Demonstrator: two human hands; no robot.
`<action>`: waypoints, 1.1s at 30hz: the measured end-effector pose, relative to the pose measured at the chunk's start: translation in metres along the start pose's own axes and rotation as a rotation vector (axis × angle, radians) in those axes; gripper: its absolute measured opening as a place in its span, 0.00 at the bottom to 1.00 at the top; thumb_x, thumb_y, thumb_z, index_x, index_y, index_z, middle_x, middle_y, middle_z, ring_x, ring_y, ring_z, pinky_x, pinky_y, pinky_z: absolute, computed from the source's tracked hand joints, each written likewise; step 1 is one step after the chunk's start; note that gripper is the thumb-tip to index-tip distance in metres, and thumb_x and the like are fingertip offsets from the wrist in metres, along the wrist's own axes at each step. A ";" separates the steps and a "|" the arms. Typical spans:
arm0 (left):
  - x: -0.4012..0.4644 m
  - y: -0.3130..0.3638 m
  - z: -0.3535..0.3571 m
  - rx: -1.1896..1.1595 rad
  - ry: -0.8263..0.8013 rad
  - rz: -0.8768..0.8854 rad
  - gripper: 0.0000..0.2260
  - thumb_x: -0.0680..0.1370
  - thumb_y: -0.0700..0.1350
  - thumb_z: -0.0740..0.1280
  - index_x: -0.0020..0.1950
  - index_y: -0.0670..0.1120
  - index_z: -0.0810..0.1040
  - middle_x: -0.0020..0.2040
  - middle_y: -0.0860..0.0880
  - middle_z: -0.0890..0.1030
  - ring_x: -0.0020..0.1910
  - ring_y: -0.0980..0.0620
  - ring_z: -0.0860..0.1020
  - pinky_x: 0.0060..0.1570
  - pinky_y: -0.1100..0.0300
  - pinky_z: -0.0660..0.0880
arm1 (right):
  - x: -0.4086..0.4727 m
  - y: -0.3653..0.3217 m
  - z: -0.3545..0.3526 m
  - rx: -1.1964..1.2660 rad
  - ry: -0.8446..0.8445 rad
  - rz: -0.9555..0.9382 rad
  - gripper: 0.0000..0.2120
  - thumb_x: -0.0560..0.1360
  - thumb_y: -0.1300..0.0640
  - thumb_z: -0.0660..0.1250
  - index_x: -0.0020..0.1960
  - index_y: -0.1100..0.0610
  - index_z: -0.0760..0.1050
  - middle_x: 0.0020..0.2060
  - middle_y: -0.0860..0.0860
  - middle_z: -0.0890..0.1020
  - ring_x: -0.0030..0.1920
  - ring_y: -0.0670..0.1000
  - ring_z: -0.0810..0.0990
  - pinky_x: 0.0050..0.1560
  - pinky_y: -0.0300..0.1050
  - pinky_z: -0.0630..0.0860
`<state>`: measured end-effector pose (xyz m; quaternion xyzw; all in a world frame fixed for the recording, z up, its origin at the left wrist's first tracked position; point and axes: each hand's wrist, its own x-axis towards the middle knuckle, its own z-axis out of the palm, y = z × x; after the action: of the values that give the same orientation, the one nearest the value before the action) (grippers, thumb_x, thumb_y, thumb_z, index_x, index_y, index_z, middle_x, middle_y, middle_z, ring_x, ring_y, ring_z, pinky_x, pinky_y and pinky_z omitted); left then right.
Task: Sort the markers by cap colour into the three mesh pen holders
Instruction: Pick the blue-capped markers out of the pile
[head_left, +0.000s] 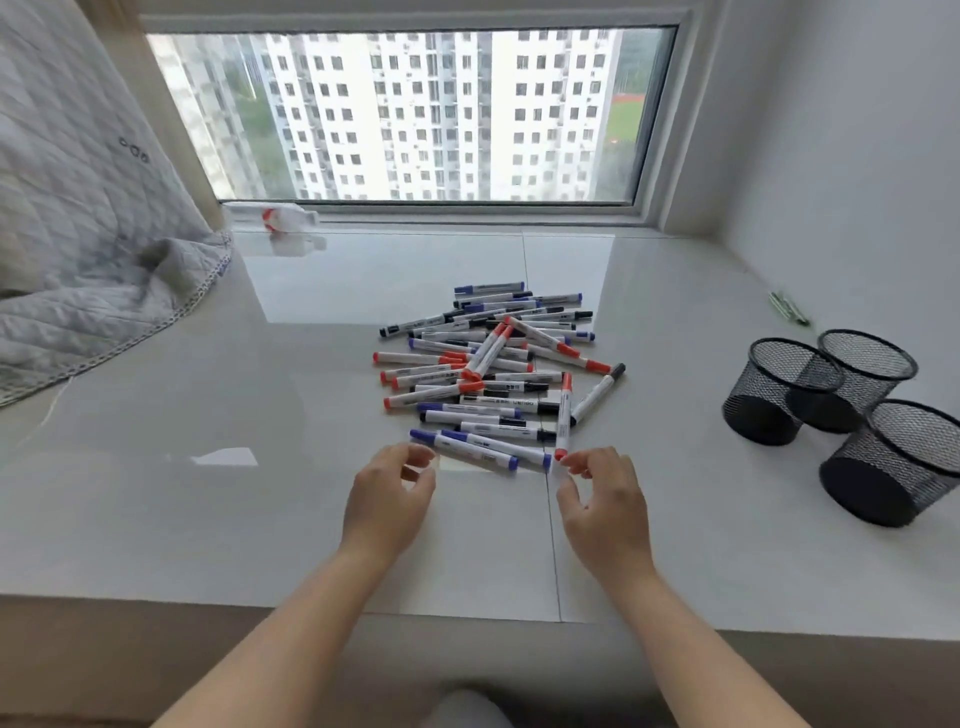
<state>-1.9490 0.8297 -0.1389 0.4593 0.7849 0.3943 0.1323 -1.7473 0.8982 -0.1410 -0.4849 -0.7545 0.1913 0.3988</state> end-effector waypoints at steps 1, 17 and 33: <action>0.005 -0.003 -0.001 0.000 0.005 -0.016 0.05 0.75 0.43 0.66 0.49 0.50 0.78 0.46 0.53 0.79 0.41 0.58 0.76 0.39 0.67 0.69 | 0.003 -0.004 0.007 -0.004 -0.014 -0.038 0.07 0.69 0.68 0.68 0.45 0.60 0.77 0.39 0.51 0.78 0.42 0.49 0.72 0.41 0.31 0.63; 0.081 -0.005 0.017 0.137 0.107 0.071 0.08 0.76 0.43 0.63 0.54 0.45 0.77 0.52 0.46 0.77 0.53 0.45 0.73 0.52 0.54 0.70 | 0.048 -0.027 0.091 -0.476 -0.398 -0.245 0.20 0.76 0.44 0.58 0.62 0.54 0.69 0.58 0.52 0.72 0.59 0.55 0.68 0.56 0.48 0.64; 0.121 0.021 0.030 0.555 -0.420 0.211 0.12 0.77 0.56 0.61 0.57 0.55 0.75 0.58 0.53 0.76 0.57 0.51 0.74 0.54 0.53 0.72 | 0.018 -0.002 0.042 -0.499 -0.391 -0.238 0.12 0.73 0.47 0.62 0.52 0.52 0.72 0.48 0.49 0.76 0.50 0.52 0.74 0.50 0.44 0.70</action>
<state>-1.9843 0.9499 -0.1243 0.6271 0.7660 0.0748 0.1195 -1.7853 0.9176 -0.1573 -0.4303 -0.8915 0.0424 0.1349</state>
